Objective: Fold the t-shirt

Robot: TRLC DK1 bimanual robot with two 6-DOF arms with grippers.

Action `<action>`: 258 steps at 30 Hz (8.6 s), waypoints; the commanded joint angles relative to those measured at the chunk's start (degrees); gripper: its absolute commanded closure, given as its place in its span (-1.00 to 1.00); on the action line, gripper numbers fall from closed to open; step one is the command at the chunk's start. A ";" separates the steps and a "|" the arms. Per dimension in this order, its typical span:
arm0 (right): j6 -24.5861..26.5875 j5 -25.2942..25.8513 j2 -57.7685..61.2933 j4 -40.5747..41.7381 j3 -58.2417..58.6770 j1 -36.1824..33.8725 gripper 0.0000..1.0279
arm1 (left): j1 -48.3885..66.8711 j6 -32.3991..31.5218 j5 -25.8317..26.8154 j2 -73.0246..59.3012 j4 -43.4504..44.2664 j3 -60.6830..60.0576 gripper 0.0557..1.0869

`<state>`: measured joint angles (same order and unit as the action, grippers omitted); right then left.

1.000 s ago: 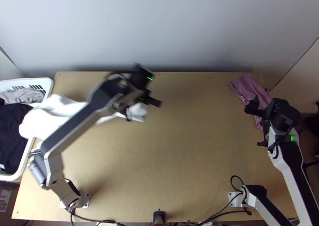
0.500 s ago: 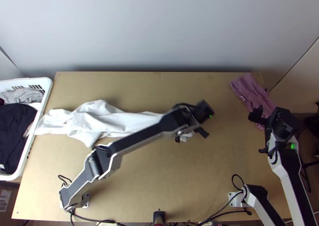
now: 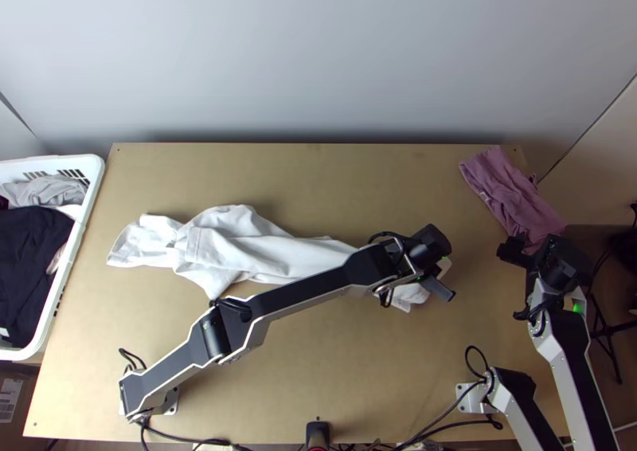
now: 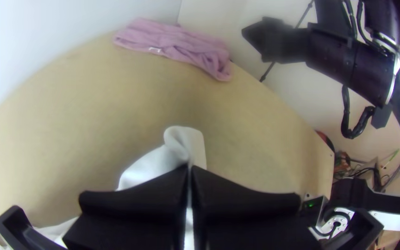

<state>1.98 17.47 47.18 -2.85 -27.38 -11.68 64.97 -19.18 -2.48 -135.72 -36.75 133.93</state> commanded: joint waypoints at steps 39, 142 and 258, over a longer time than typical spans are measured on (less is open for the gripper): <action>18.06 -30.22 10.92 -37.67 -11.38 6.50 -0.90 | -16.81 5.47 -9.03 38.60 -16.86 -33.65 -0.90; 21.66 -22.66 19.00 -37.84 -24.83 24.16 0.94 | -48.53 6.96 2.66 57.15 -0.43 -81.46 -0.89; 4.09 -2.18 33.15 -33.97 -87.41 33.04 0.95 | -48.18 -17.82 41.50 90.11 -0.25 -79.88 -0.55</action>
<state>5.43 14.46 80.07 -36.82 -114.96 20.29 2.26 -51.29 49.74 -47.05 -29.45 57.76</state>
